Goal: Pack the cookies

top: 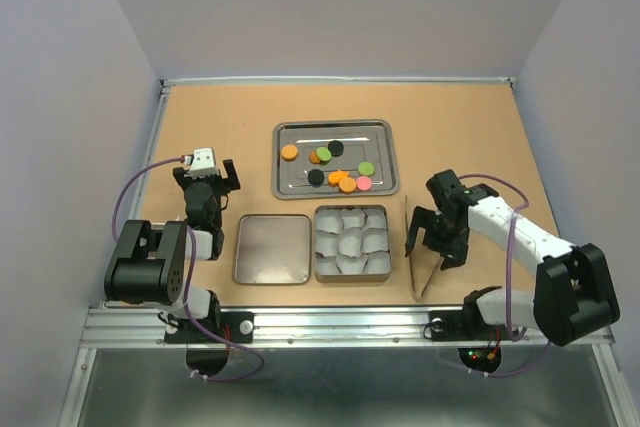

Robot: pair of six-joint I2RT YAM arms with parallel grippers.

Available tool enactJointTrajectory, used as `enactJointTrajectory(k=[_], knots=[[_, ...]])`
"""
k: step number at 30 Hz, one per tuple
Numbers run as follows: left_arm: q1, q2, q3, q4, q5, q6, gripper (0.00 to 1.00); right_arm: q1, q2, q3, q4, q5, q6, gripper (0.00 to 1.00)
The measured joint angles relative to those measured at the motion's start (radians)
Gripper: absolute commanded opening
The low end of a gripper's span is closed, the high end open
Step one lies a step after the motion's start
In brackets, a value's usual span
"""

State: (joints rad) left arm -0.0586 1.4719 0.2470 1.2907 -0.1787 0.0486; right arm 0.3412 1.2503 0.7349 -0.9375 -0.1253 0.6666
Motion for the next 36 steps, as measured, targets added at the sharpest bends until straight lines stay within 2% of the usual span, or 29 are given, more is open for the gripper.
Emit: enactJointTrajectory(k=[18,21,31,36], knots=[[0.000,0.000,0.000,0.000,0.000,0.000,0.99,0.050,0.093,-0.045,0.110,0.083,0.069,0.99],[0.000,0.000,0.000,0.000,0.000,0.000,0.99,0.060,0.094,-0.046,0.119,0.115,0.092,0.91],[0.000,0.000,0.000,0.000,0.000,0.000,0.99,0.141,0.106,-0.046,0.144,0.217,0.138,0.46],[0.000,0.000,0.000,0.000,0.000,0.000,0.99,0.177,0.121,-0.042,0.153,0.234,0.143,0.36]])
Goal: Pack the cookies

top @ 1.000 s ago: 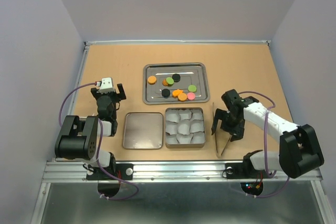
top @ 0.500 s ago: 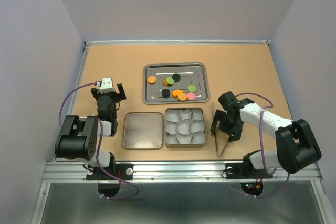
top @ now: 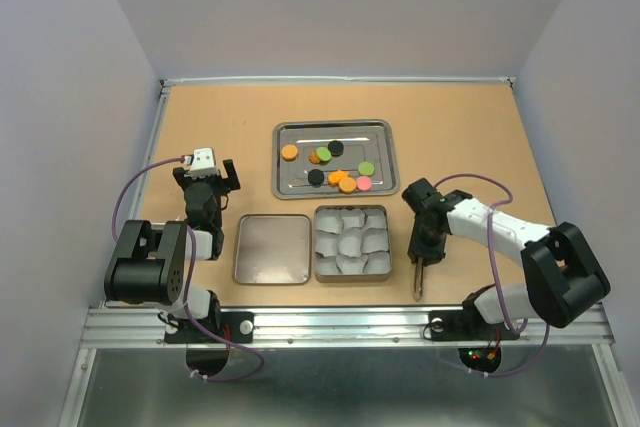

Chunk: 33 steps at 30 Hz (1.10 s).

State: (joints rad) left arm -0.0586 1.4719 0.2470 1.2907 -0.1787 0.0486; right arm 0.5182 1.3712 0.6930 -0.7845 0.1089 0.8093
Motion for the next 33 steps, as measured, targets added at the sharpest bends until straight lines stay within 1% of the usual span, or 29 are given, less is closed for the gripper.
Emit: enactJointTrajectory(k=[1,6,9,12,16,18,21,22,24,26,27,28,29,30,31,33], knots=[[0.000,0.000,0.000,0.000,0.000,0.000,0.99,0.003,0.000,0.000,0.000,-0.001,0.000,0.33],[0.000,0.000,0.000,0.000,0.000,0.000,0.99,0.009,-0.008,0.001,-0.002,-0.003,-0.001,0.31],[0.000,0.000,0.000,0.000,0.000,0.000,0.99,0.014,-0.011,0.029,-0.055,0.001,-0.002,0.30],[0.000,0.000,0.000,0.000,0.000,0.000,0.99,0.014,-0.017,0.115,-0.118,0.007,-0.005,0.30],[0.000,-0.005,0.000,-0.003,0.002,0.004,0.99,0.015,-0.022,0.308,-0.207,0.034,-0.026,0.30],[0.000,-0.037,0.000,-0.016,0.010,0.006,0.99,0.015,-0.023,0.400,-0.246,0.047,-0.042,0.30],[0.000,-0.142,0.061,-0.135,0.003,0.003,0.99,0.016,-0.024,0.534,-0.296,0.049,-0.082,0.30],[0.000,-0.185,0.138,-0.259,-0.005,-0.014,0.99,0.016,-0.024,0.560,-0.303,0.044,-0.092,0.31],[0.000,-0.209,0.262,-0.397,-0.013,-0.051,0.99,0.016,-0.026,0.616,-0.308,0.006,-0.127,0.31],[0.002,-0.213,0.430,-0.588,-0.006,-0.157,0.99,0.016,-0.020,0.657,-0.310,-0.072,-0.166,0.31],[0.008,-0.209,0.518,-0.687,0.030,-0.229,0.99,0.016,-0.012,0.679,-0.305,-0.121,-0.191,0.31],[0.013,-0.208,0.554,-0.727,0.066,-0.257,0.99,0.016,0.005,0.709,-0.304,-0.166,-0.208,0.31],[0.020,-0.209,0.575,-0.760,0.146,-0.300,0.99,0.018,0.027,0.737,-0.300,-0.225,-0.224,0.31],[0.024,-0.209,0.581,-0.781,0.195,-0.327,0.99,0.018,0.058,0.772,-0.291,-0.311,-0.248,0.31],[0.032,-0.208,0.583,-0.830,0.275,-0.379,0.99,0.018,0.079,0.789,-0.288,-0.339,-0.256,0.31],[0.033,-0.208,0.578,-0.909,0.378,-0.451,0.99,0.020,0.152,0.847,-0.269,-0.464,-0.282,0.33]])
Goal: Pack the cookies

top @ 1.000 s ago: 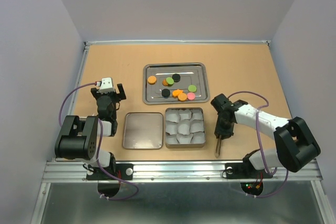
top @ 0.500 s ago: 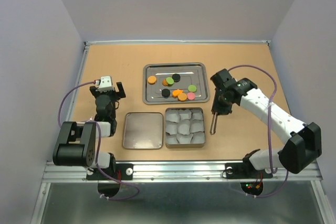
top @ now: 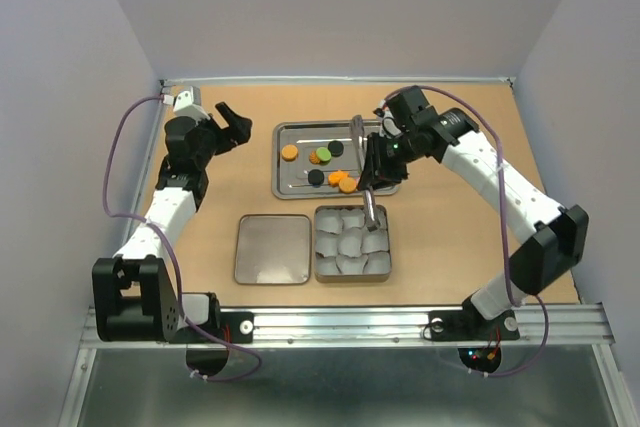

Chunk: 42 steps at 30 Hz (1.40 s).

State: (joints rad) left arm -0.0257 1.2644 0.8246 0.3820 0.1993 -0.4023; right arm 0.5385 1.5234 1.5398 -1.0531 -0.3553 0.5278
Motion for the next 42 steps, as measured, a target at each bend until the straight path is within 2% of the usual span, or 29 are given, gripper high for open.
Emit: enactJointTrajectory(k=[3,5,7,12,15,27,38,42], knots=[[-0.003,-0.015,-0.001,-0.120,0.087,-0.068,0.99,0.009,0.113,0.072,0.013,-0.128,-0.038,0.34],[-0.004,-0.043,-0.001,-0.189,0.112,-0.079,0.99,0.014,0.175,0.114,0.005,-0.155,-0.054,0.36],[-0.004,-0.084,0.004,-0.257,0.130,-0.077,0.99,0.019,0.223,0.140,-0.003,-0.159,-0.061,0.37],[-0.004,-0.143,0.027,-0.364,0.146,-0.062,0.99,0.026,0.285,0.167,-0.042,-0.122,-0.053,0.49],[-0.004,-0.164,0.027,-0.412,0.149,-0.058,0.99,0.027,0.307,0.204,-0.054,-0.084,-0.035,0.52],[-0.005,-0.166,0.033,-0.511,0.149,-0.043,0.99,0.037,0.352,0.296,-0.072,0.035,0.012,0.49],[-0.014,-0.164,0.061,-0.545,0.145,-0.023,0.99,0.039,0.456,0.537,-0.164,0.215,0.003,0.47],[-0.025,-0.130,0.139,-0.612,0.100,-0.010,0.99,0.039,0.494,0.591,-0.183,0.272,-0.011,0.47]])
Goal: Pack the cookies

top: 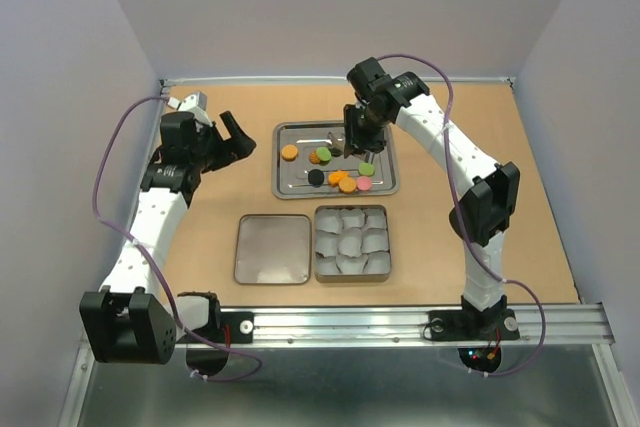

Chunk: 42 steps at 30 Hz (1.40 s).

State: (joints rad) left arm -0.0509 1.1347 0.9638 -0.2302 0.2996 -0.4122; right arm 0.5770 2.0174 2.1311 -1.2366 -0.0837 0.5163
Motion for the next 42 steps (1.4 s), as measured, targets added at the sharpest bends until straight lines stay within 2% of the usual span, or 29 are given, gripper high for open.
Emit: enactJointTrajectory(k=[7,13,24,31,42], knots=[[0.006,0.056,0.216,-0.057,-0.216,0.016,0.99,0.000,0.010,0.000,-0.041,0.048,-0.006,0.46],[0.025,0.076,0.188,-0.060,-0.148,-0.001,0.99,0.000,0.010,0.000,-0.049,0.093,-0.023,0.46],[0.011,0.053,0.145,-0.081,-0.119,0.000,0.97,0.000,0.063,0.002,-0.048,0.166,-0.030,0.46],[0.005,-0.009,0.101,-0.109,-0.114,-0.001,0.96,0.000,0.152,0.013,-0.052,0.154,-0.034,0.47],[0.005,-0.053,0.057,-0.150,-0.126,0.002,0.95,0.022,0.071,-0.053,-0.059,0.079,-0.032,0.49]])
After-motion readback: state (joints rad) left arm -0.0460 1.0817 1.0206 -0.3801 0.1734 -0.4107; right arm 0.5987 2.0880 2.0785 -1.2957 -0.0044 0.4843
